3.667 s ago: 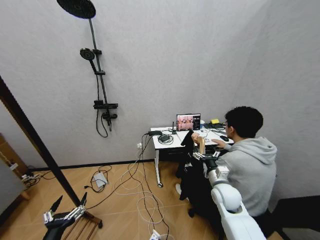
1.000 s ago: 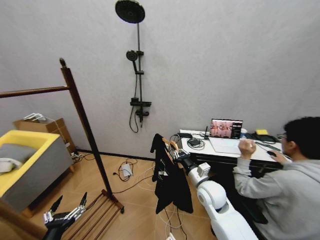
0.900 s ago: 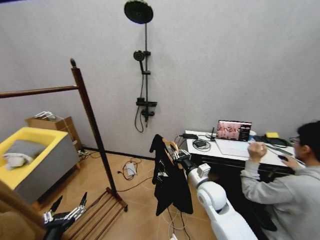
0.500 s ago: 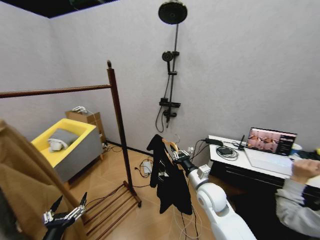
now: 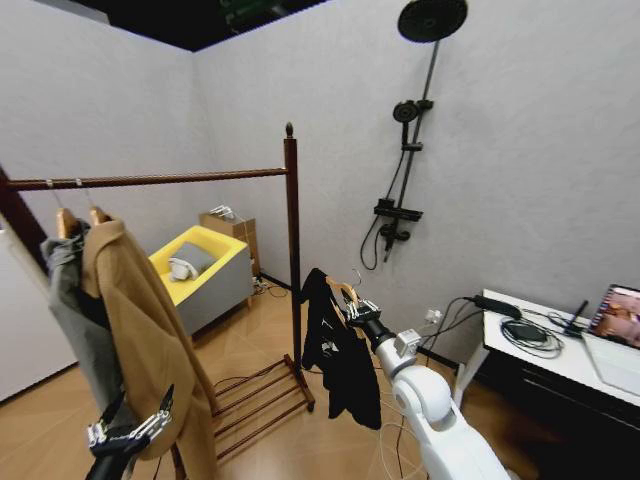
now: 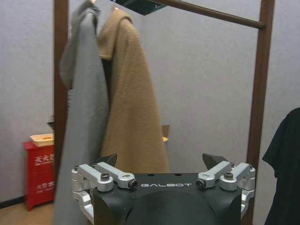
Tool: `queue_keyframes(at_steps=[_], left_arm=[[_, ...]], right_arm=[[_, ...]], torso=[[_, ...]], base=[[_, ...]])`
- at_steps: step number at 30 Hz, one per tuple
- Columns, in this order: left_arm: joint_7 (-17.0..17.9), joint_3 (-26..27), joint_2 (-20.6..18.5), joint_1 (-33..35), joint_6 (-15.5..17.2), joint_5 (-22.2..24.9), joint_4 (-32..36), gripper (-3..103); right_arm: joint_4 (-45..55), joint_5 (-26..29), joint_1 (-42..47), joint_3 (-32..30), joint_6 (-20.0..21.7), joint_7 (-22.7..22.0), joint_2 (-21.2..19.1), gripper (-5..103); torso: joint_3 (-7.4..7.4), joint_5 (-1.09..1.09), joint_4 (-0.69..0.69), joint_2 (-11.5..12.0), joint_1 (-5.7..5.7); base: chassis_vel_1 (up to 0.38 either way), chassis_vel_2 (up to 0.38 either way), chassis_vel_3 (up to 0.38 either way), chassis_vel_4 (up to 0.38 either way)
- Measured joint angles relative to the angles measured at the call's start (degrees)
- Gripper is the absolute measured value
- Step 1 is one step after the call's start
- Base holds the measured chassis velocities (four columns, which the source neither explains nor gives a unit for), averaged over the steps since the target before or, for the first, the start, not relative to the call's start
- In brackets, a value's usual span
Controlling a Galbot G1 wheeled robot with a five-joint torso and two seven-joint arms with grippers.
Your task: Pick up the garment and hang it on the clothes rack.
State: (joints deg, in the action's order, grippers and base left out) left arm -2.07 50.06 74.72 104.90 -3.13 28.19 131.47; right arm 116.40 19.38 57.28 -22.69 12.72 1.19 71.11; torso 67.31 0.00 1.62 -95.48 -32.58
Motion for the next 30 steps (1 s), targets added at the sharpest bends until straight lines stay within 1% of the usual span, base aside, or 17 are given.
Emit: queue_keyframes(at_steps=[4, 6, 9, 12, 14, 23, 28, 29, 30], left_arm=[[0.0, 0.0, 0.0, 0.0, 0.0, 0.0, 0.0, 100], [0.0, 0.0, 0.0, 0.0, 0.0, 0.0, 0.0, 100], [0.0, 0.0, 0.0, 0.0, 0.0, 0.0, 0.0, 100], [0.0, 0.0, 0.0, 0.0, 0.0, 0.0, 0.0, 100], [0.0, 0.0, 0.0, 0.0, 0.0, 0.0, 0.0, 100], [0.0, 0.0, 0.0, 0.0, 0.0, 0.0, 0.0, 100], [0.0, 0.0, 0.0, 0.0, 0.0, 0.0, 0.0, 100], [0.0, 0.0, 0.0, 0.0, 0.0, 0.0, 0.0, 100], [0.0, 0.0, 0.0, 0.0, 0.0, 0.0, 0.0, 100]], right_arm=[[-0.1, 0.3, 0.1, -0.5, -0.2, -0.3, -0.2, 10], [-0.1, 0.3, 0.1, -0.7, -0.1, -0.3, -0.1, 10], [-0.7, -0.4, 0.1, -0.9, 0.3, -0.3, 0.0, 10], [-1.6, -1.6, -0.1, -0.9, 0.2, 0.1, 0.4, 10], [-1.7, -1.8, -0.1, -0.9, 0.1, 0.1, 0.5, 10], [-1.9, -2.9, 0.0, -0.2, 0.0, 0.3, 0.8, 10], [-1.4, -3.7, 0.6, 0.0, -0.4, 0.7, 0.9, 10], [-1.1, -3.8, 0.8, 0.0, -0.5, 0.9, 1.0, 10], [-1.1, -3.8, 0.8, 0.0, -0.5, 0.9, 1.0, 10]], torso=[[0.0, 0.0, 0.0, 0.0, 0.0], [0.0, 0.0, -0.03, 0.0, 0.0], [0.0, 0.0, -0.03, 0.0, 0.0], [0.0, 0.0, 0.01, 0.0, 0.0], [0.0, 0.0, 0.01, 0.0, 0.01], [0.0, 0.0, 0.01, 0.0, 0.01], [0.01, -0.02, 0.0, 0.0, -0.02], [0.02, 0.02, -0.03, 0.0, -0.07], [0.02, 0.02, -0.03, 0.0, -0.07]], base=[[0.127, 0.13, 0.129, 0.117], [0.113, 0.102, 0.112, 0.12], [0.098, 0.065, 0.062, 0.078], [0.0, 0.0, 0.0, 0.0], [0.0, 0.0, 0.0, 0.0], [-0.091, 0.075, 0.084, -0.086], [-0.156, 0.234, 0.22, -0.168], [-0.152, 0.197, 0.231, -0.112], [-0.152, 0.197, 0.231, -0.112]])
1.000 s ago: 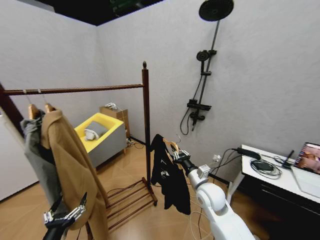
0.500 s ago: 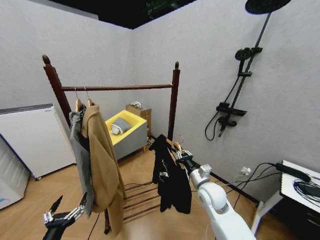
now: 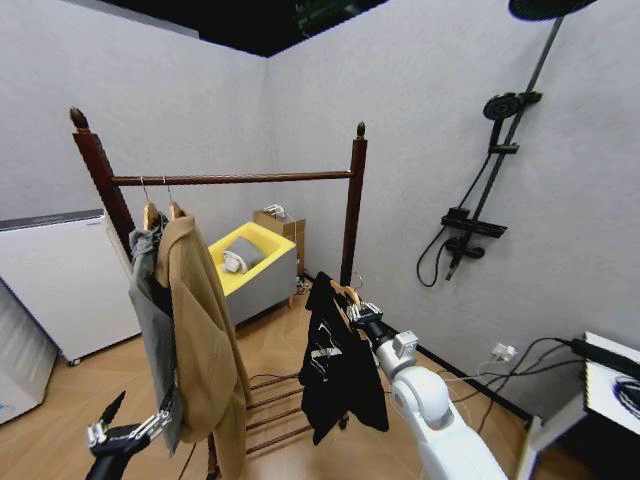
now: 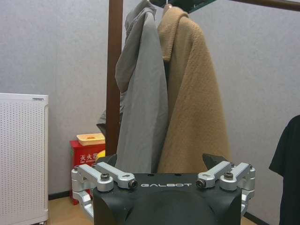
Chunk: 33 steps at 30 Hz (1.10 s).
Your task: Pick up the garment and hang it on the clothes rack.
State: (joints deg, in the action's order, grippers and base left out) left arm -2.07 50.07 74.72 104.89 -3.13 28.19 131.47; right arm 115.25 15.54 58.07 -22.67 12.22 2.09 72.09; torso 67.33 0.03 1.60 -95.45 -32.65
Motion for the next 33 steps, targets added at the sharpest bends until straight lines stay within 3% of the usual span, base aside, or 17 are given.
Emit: queue_keyframes(at_steps=[8, 14, 21, 25, 33], left_arm=[[0.0, 0.0, 0.0, 0.0, 0.0, 0.0, 0.0, 100], [0.0, 0.0, 0.0, 0.0, 0.0, 0.0, 0.0, 100], [0.0, 0.0, 0.0, 0.0, 0.0, 0.0, 0.0, 100], [0.0, 0.0, 0.0, 0.0, 0.0, 0.0, 0.0, 100], [0.0, 0.0, 0.0, 0.0, 0.0, 0.0, 0.0, 100]], right_arm=[[3.6, 0.0, 0.2, 0.9, 0.4, -0.1, -0.6, 10], [10.9, 2.8, -1.0, 4.4, 5.0, -3.7, -4.5, 10], [12.6, 7.4, -6.2, 5.6, 8.4, -4.0, -8.7, 10], [12.1, 7.7, -8.4, 6.1, 10.0, -3.9, -8.8, 10], [9.0, 6.8, -19.6, 8.5, 18.2, -4.0, -7.7, 10]], torso=[[-0.02, -0.04, 0.02, 0.0, 0.06], [-0.04, -0.02, 0.04, -0.1, 0.12], [-0.02, -0.03, 0.03, 0.0, 0.05], [-0.02, -0.03, 0.02, 0.0, 0.05], [-0.02, -0.03, 0.02, 0.0, 0.06]], base=[[-0.049, 0.078, 0.079, 0.001], [0.049, -0.015, -0.027, 0.038], [0.0, 0.0, 0.0, 0.0], [0.0, 0.0, 0.0, 0.0], [0.0, 0.0, 0.0, 0.0]])
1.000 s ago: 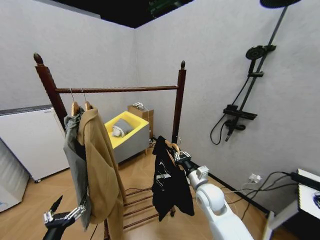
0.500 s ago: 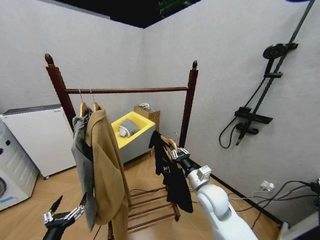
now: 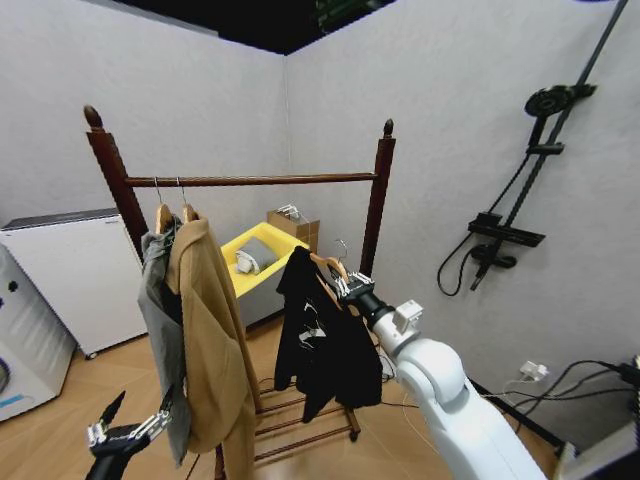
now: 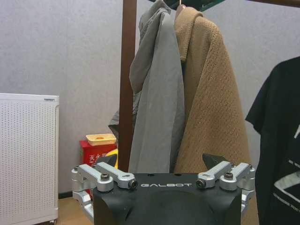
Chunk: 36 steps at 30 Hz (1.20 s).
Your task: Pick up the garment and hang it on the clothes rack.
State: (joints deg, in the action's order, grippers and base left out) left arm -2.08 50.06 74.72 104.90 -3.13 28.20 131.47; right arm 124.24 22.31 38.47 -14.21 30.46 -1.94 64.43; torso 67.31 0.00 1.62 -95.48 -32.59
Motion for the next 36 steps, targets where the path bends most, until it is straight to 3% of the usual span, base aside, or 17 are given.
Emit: queue_keyframes(at_steps=[4, 8, 17, 20, 25, 31, 36], left_arm=[[0.0, 0.0, 0.0, 0.0, 0.0, 0.0, 0.0, 100], [0.0, 0.0, 0.0, 0.0, 0.0, 0.0, 0.0, 100], [0.0, 0.0, 0.0, 0.0, 0.0, 0.0, 0.0, 100], [0.0, 0.0, 0.0, 0.0, 0.0, 0.0, 0.0, 100], [0.0, 0.0, 0.0, 0.0, 0.0, 0.0, 0.0, 100], [0.0, 0.0, 0.0, 0.0, 0.0, 0.0, 0.0, 100], [0.0, 0.0, 0.0, 0.0, 0.0, 0.0, 0.0, 100]], right_arm=[[-3.4, 2.1, -5.6, 3.7, 1.4, -0.6, 1.3, 10], [-9.3, 4.5, -11.3, 7.6, 0.0, -0.7, 3.8, 10], [-20.9, 5.4, -26.7, 10.8, 0.7, 1.2, 8.8, 10], [-22.0, 5.4, -28.1, 11.6, 1.2, 1.3, 9.2, 10], [-29.8, 5.1, -34.7, 17.4, 2.0, 0.8, 13.3, 10], [-37.4, 4.3, -38.9, 19.5, 2.0, -0.1, 18.0, 10], [-41.5, 3.4, -41.5, 20.4, 1.3, -0.4, 19.6, 10]], torso=[[0.0, -0.01, 0.0, 0.0, 0.0], [0.01, -0.01, -0.01, 0.0, 0.0], [0.01, -0.01, 0.0, 0.0, 0.0], [0.01, -0.01, 0.01, 0.0, 0.0], [0.01, -0.01, 0.0, 0.0, 0.0], [0.0, -0.01, -0.02, 0.0, 0.0], [0.01, 0.0, 0.0, 0.0, 0.0]], base=[[0.0, 0.0, 0.0, 0.0], [0.0, 0.0, 0.0, 0.0], [0.0, 0.0, 0.0, 0.0], [0.0, 0.0, 0.0, 0.0], [0.0, 0.0, 0.0, 0.0], [0.0, 0.0, 0.0, 0.0], [0.0, 0.0, 0.0, 0.0]])
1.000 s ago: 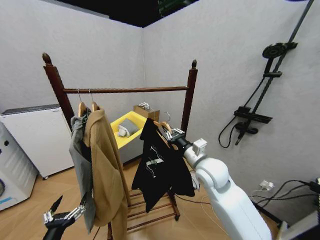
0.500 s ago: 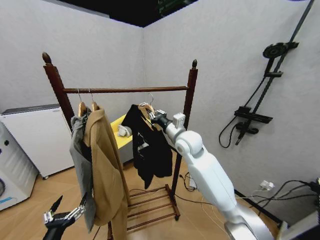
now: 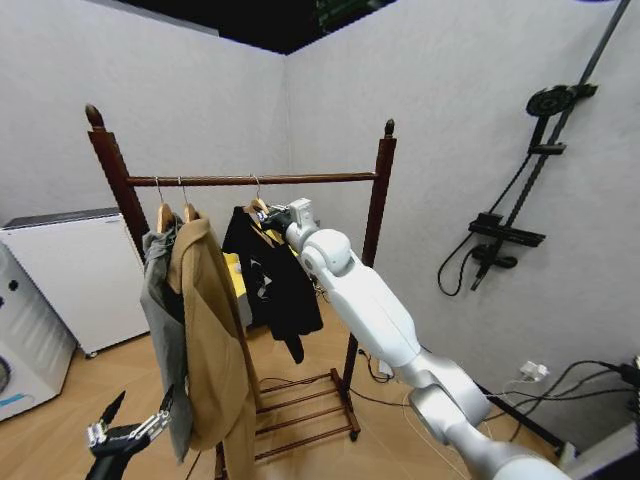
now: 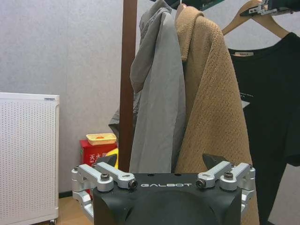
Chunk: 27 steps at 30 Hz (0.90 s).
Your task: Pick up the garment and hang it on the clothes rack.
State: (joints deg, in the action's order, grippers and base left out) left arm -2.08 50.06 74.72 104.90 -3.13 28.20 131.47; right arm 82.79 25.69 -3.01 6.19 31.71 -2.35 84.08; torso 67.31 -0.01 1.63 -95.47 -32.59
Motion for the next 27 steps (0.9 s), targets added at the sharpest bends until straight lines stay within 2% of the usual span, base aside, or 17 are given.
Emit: queue_keyframes(at_steps=[8, 11, 19, 27], left_arm=[[0.0, 0.0, 0.0, 0.0, 0.0, 0.0, 0.0, 100], [0.0, 0.0, 0.0, 0.0, 0.0, 0.0, 0.0, 100], [0.0, 0.0, 0.0, 0.0, 0.0, 0.0, 0.0, 100], [0.0, 0.0, 0.0, 0.0, 0.0, 0.0, 0.0, 100]], right_arm=[[-5.6, 0.3, -5.1, 2.1, -1.2, -1.5, 4.2, 10], [-10.1, 0.6, -7.2, 1.9, -1.2, -2.3, 7.5, 10], [-13.7, 0.8, -7.5, 0.4, -1.5, -3.0, 8.3, 10], [-13.3, 0.8, -6.2, 0.1, -1.5, -2.4, 6.0, 10]], torso=[[0.0, -0.01, -0.01, 0.0, 0.0], [0.0, -0.02, -0.01, 0.0, 0.0], [-0.01, 0.01, -0.01, 0.0, 0.01], [-0.01, 0.01, 0.01, 0.0, 0.01]], base=[[0.0, 0.0, 0.0, 0.0], [0.0, 0.0, 0.0, 0.0], [0.0, 0.0, 0.0, 0.0], [0.0, 0.0, 0.0, 0.0]])
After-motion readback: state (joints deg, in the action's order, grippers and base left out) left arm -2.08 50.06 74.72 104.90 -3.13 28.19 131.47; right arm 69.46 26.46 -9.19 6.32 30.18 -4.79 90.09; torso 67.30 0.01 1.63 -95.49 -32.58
